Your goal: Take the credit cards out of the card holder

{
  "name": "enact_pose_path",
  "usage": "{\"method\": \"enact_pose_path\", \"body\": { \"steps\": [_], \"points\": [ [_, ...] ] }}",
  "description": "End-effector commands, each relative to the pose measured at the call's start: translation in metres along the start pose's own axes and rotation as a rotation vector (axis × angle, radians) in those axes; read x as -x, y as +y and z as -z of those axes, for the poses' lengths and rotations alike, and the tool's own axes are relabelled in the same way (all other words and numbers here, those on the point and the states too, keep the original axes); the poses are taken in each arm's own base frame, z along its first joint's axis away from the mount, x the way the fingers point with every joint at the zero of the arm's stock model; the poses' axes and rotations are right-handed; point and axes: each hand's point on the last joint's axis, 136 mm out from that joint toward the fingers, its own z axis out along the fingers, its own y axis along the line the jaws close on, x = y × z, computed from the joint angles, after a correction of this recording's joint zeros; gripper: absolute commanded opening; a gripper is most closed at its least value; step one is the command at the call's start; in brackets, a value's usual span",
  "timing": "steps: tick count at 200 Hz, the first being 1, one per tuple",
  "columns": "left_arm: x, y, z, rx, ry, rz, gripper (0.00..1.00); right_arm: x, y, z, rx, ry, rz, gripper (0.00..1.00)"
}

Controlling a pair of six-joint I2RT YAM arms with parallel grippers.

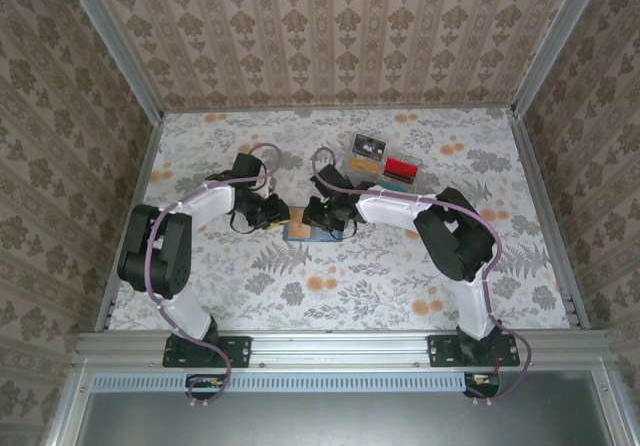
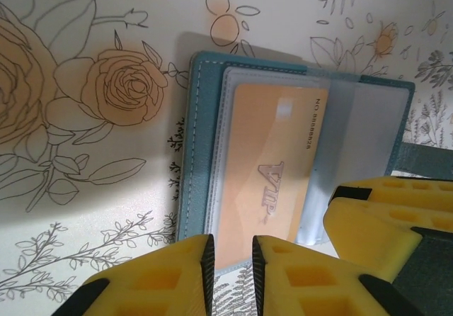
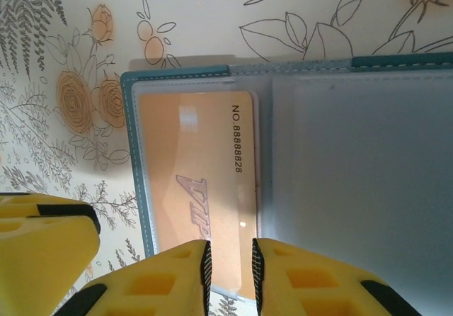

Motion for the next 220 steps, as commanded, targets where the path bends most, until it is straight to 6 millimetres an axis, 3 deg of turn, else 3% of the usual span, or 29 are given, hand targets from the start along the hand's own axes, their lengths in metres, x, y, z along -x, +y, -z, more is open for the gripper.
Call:
{"method": "enact_pose_path", "body": {
  "steps": [1, 47, 220],
  "points": [
    [0.006, -0.013, -0.001, -0.036, 0.003, -0.039, 0.21, -0.003, -0.007, -0.008, 0.0, 0.034, -0.002, 0.26],
    [0.005, -0.015, -0.011, -0.035, 0.026, -0.045, 0.17, -0.005, -0.009, -0.013, 0.004, 0.058, -0.001, 0.26],
    [-0.005, 0.011, -0.033, 0.025, 0.06, 0.012, 0.18, -0.004, -0.005, -0.015, 0.045, 0.086, 0.043, 0.24]
  ]
}}
